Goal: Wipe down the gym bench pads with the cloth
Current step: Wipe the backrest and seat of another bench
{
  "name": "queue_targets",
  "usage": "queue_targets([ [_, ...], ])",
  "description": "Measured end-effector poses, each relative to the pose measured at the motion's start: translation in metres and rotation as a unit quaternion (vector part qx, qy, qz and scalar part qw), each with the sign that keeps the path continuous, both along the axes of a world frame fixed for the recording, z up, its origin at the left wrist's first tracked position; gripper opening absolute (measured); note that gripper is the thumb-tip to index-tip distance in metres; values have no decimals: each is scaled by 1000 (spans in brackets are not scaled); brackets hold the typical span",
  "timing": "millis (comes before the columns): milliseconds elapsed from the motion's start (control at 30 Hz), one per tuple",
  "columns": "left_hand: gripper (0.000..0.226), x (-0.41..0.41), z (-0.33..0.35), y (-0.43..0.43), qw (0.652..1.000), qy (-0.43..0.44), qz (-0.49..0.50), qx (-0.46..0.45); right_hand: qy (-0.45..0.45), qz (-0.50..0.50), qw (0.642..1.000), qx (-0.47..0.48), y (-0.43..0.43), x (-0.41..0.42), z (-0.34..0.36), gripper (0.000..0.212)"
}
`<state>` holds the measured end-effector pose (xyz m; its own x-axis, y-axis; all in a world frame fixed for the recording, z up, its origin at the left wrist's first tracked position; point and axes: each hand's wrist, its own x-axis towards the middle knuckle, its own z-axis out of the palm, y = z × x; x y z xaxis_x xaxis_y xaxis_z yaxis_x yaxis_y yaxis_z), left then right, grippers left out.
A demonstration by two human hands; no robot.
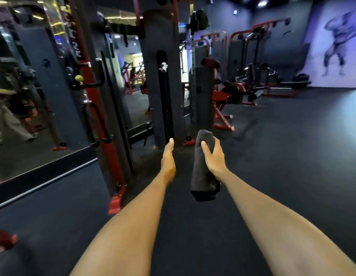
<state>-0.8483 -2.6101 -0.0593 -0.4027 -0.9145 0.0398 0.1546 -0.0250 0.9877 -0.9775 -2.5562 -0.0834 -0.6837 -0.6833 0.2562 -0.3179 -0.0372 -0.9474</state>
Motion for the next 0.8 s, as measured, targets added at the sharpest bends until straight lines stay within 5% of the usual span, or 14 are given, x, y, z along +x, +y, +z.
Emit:
queue_targets([
  [400, 53, -358, 23, -39, 969, 27, -247, -8, 27, -219, 975, 14, 6, -310, 17, 50],
  [800, 52, -691, 28, 92, 836, 55, -545, 36, 34, -541, 840, 21, 173, -555, 5, 48],
])
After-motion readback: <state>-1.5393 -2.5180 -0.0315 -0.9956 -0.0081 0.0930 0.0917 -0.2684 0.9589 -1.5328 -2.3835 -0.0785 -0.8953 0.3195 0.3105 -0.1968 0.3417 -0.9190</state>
